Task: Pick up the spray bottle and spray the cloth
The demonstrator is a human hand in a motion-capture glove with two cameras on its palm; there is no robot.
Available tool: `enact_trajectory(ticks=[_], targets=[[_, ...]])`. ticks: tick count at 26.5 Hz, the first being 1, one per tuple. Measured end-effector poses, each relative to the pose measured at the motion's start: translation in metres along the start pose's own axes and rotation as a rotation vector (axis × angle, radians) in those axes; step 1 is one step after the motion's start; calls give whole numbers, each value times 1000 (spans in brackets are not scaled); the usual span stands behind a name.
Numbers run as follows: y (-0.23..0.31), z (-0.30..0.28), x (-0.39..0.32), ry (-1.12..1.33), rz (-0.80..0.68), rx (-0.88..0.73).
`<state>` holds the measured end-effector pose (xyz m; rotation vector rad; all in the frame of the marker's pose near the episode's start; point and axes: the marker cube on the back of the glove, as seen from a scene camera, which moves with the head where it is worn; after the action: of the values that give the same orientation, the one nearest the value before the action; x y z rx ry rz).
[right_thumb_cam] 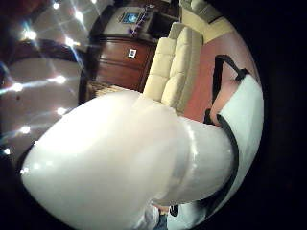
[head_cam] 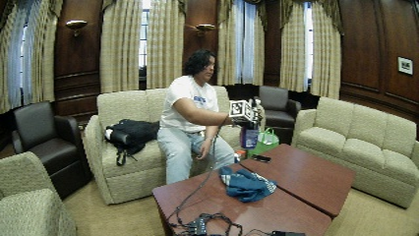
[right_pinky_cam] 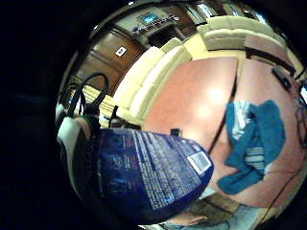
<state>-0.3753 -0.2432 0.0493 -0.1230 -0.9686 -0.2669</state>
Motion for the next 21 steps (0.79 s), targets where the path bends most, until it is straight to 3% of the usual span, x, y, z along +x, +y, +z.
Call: enact_trajectory(ticks=[7, 21], targets=[[-17, 68, 14, -107, -1, 78], [-56, 150, 92, -11, 31, 213]])
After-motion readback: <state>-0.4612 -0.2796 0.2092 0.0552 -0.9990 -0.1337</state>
